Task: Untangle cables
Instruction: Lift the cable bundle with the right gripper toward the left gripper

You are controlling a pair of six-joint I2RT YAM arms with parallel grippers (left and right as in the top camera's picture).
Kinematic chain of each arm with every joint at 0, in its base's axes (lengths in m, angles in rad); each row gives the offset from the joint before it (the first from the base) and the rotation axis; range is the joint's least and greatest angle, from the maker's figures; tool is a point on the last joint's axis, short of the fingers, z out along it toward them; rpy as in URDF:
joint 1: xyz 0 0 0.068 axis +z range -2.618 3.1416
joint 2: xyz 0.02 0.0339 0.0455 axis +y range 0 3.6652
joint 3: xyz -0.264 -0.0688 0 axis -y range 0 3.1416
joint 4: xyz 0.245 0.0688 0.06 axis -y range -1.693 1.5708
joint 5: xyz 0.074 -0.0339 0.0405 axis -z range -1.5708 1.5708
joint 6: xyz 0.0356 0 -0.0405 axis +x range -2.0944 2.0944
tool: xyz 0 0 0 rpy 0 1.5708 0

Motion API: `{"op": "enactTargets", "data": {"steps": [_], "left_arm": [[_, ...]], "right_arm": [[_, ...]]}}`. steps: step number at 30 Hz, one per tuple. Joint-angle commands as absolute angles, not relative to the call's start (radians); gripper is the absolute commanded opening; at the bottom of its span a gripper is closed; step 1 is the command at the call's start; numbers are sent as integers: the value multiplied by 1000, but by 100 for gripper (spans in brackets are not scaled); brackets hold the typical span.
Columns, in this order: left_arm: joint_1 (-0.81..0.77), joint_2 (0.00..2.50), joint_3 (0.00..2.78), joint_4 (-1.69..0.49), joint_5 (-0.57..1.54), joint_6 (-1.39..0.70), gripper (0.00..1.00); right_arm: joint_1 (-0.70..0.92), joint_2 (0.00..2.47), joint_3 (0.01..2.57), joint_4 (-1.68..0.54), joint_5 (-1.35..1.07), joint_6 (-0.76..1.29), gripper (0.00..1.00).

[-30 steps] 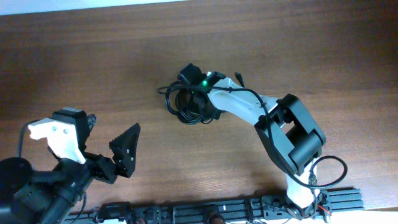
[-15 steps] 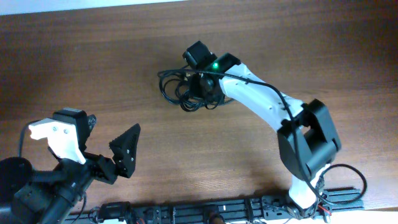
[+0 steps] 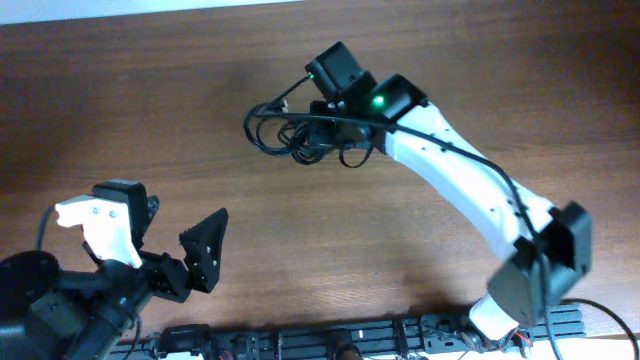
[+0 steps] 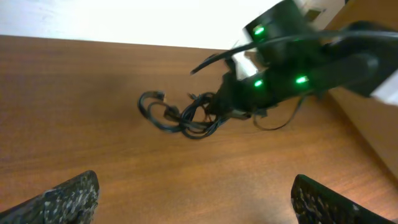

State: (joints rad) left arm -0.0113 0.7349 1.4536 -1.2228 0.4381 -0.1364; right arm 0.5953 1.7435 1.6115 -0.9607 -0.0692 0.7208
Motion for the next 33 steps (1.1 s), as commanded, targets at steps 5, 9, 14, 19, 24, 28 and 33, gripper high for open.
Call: {"op": "enactTargets", "data": {"steps": [5,9,14,19,24,28,33], "left_arm": [[-15,734,1458,-1269,439,-145,99],[-15,734,1458,-1304,439,-249,99],[-15,734,1458,-1321,442,-327,99],[-15,738,1458,-1341,442,-329,99],[-15,765,1457,-1349,488,-328,99],[-15,799,1457,-1362,495,-306,99],[-15,852,1457,-1373,566,-170,99]], "right_arm": [[595,1540,1655,-954,-110,614,4],[595,1468,1655,-954,-190,411,4],[595,1393,1655,-957,-241,215,4],[595,1345,1655,-958,-262,77,4],[595,1341,1655,-958,-421,-130,7],[595,1341,1655,-958,-504,-210,7],[595,1341,1655,-952,-517,-257,6]]}}
